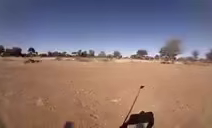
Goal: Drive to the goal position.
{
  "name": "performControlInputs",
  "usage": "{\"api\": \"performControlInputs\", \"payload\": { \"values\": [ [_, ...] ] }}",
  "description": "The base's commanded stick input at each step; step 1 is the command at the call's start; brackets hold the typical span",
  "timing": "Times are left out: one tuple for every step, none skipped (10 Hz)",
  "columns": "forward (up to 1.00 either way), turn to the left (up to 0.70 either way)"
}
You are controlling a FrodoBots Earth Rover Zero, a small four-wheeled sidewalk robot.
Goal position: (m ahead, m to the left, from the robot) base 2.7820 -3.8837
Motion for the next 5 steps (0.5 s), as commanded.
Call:
{"api": "performControlInputs", "payload": {
  "values": [
    [0.50, 0.00],
    [0.50, 0.00],
    [0.50, 0.00],
    [0.50, 0.00],
    [0.50, 0.30]
  ]
}}
